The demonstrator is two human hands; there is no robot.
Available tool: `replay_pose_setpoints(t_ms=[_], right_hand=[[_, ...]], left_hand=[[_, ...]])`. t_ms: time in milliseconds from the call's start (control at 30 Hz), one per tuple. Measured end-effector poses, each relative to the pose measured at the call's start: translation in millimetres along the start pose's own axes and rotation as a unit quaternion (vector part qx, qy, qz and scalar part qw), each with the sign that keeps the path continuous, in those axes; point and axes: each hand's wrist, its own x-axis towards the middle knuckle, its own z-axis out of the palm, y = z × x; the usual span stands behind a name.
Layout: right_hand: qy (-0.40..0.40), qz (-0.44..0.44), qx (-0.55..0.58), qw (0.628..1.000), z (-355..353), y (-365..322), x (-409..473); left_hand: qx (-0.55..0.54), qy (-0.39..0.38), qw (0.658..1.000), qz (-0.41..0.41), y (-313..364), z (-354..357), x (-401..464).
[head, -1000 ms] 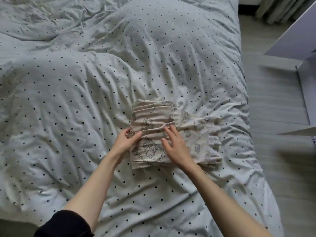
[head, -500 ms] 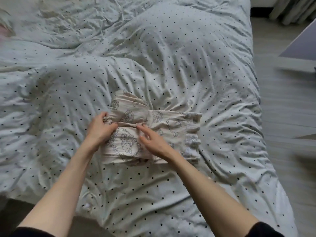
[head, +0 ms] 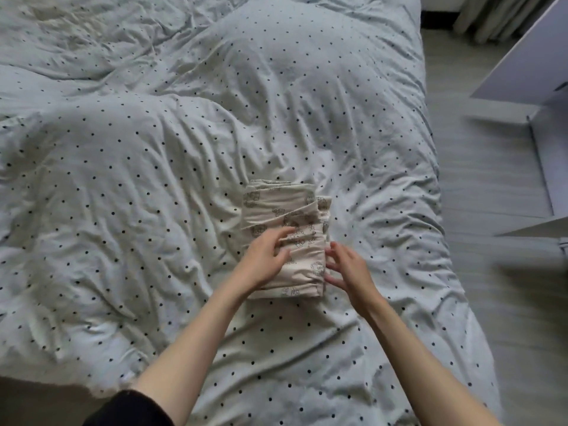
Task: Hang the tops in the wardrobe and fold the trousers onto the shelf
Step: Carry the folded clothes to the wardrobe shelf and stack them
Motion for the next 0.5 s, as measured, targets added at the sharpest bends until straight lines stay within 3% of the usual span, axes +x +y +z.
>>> replay_pose_setpoints(t_ms=[167,267,400,500], right_hand=[[0.04,-0.083,-0.184,0.979,27,1,12],[0.11,-0.1,-0.207,0.967,38,-3,24],[0.154,-0.129,-0.217,0.955,31,5,25],[0.133,-0.069,-0.24,0.959,24,10,26]], left_hand=[[0.073,0.047,0.996,0.001,-46,-13,-9],[0.097,0.048,0.994,0.031,-57,-19,-7],[0.169,0.008,0.982,0.08,-70,-18,-4],[0.293,-0.057,0.95,0.095,-76,-11,3]])
